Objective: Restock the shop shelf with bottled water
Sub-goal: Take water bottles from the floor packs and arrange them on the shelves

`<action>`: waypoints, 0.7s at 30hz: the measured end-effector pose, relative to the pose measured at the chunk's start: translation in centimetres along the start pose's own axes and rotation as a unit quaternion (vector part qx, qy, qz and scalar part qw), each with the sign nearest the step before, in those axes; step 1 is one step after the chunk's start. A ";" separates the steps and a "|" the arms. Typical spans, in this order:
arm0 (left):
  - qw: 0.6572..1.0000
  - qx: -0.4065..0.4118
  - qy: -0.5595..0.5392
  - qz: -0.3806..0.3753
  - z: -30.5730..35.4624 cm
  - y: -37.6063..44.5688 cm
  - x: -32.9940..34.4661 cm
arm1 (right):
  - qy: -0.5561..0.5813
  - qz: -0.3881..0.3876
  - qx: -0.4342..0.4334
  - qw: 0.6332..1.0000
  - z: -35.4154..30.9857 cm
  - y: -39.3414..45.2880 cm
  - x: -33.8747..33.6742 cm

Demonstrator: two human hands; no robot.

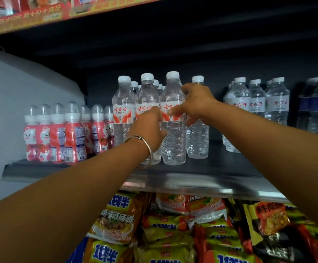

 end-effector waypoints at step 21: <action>0.998 0.014 -0.061 0.018 3.3 -5.0 0.7 | -0.132 0.097 -0.141 0.976 3.4 -7.0 -0.3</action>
Point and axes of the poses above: each hand's wrist, its own y-axis towards the middle knuckle, its own x-axis out of the palm, z = x × y, the point moved 1 cm from there along y, towards the middle knuckle, and after that the axes turned 1 degree about x, right-handed, at the moved point
